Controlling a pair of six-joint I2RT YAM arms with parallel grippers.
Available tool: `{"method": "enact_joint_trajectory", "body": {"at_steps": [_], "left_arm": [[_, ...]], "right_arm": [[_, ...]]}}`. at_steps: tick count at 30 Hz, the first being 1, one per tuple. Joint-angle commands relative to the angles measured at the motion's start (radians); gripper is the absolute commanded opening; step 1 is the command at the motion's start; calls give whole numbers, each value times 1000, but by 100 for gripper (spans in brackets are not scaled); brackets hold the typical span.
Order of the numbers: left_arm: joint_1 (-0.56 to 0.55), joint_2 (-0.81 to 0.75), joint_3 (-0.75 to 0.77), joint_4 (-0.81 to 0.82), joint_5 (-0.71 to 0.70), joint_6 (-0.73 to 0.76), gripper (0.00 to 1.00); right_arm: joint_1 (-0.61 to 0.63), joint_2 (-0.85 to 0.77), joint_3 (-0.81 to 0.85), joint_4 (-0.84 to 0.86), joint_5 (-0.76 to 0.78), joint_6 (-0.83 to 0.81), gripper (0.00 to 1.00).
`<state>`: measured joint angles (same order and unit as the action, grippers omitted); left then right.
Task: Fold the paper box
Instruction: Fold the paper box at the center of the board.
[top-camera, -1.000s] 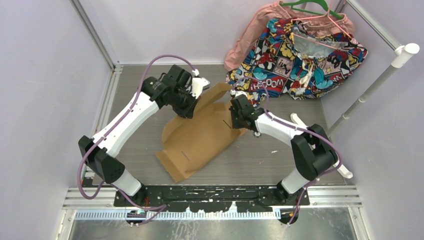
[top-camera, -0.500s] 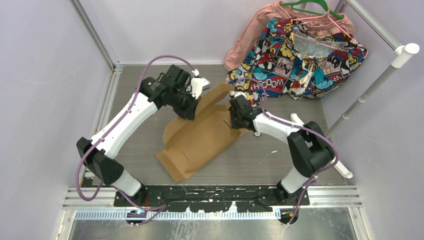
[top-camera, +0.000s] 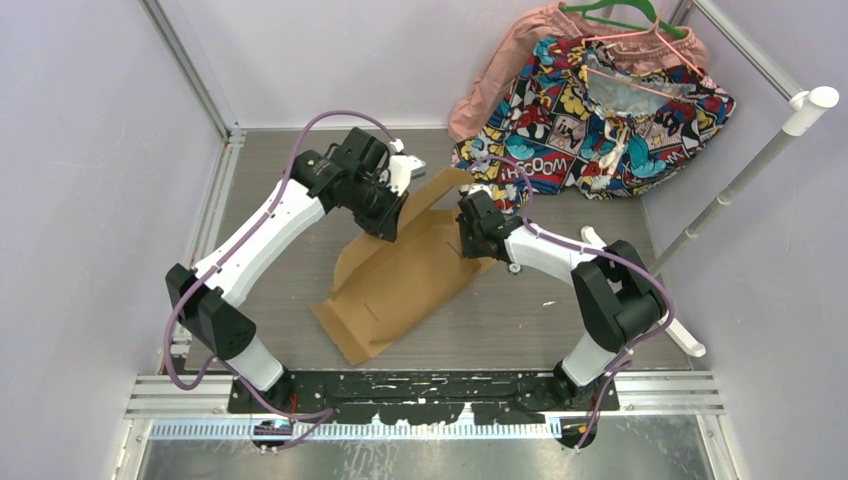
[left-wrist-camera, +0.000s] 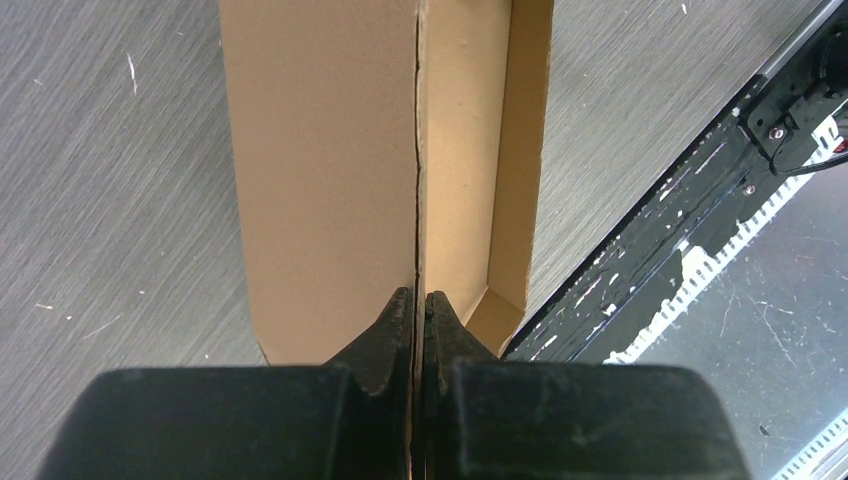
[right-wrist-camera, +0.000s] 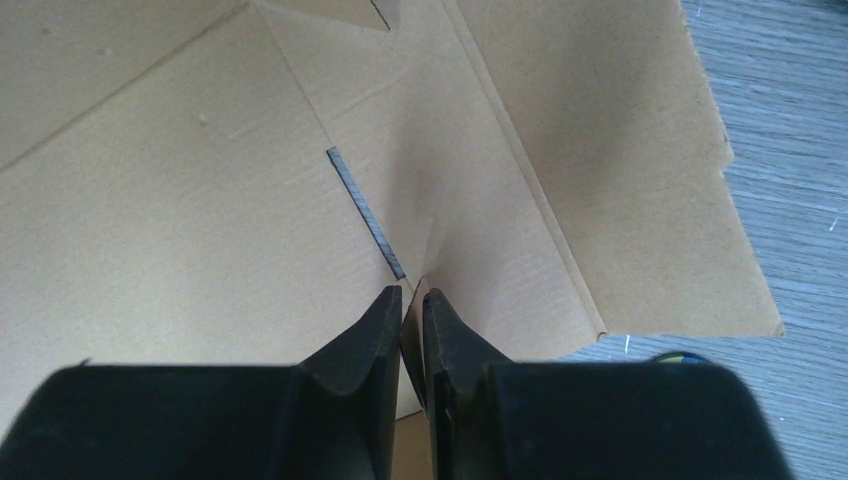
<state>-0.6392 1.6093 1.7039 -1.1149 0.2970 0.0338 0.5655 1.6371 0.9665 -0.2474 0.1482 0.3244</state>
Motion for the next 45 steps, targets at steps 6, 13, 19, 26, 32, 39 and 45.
{"method": "enact_joint_trajectory", "body": {"at_steps": [6,13,19,26,32,39,45], "left_arm": [[-1,24,64,47,96,-29,4],[-1,20,65,49,97,-28,3],[-2,19,66,47,98,-29,4],[-2,20,78,48,125,-29,4],[-2,19,80,53,154,-29,4],[-1,23,83,57,175,-53,4],[-1,31,89,52,157,-49,4]], "right_arm": [[7,15,17,31,-15,19,19],[7,24,17,34,-19,22,19],[7,24,20,32,-19,21,19],[5,29,20,29,-19,20,19],[6,39,21,30,-21,19,19],[7,49,24,30,-25,19,19],[6,52,28,28,-26,20,20]]}}
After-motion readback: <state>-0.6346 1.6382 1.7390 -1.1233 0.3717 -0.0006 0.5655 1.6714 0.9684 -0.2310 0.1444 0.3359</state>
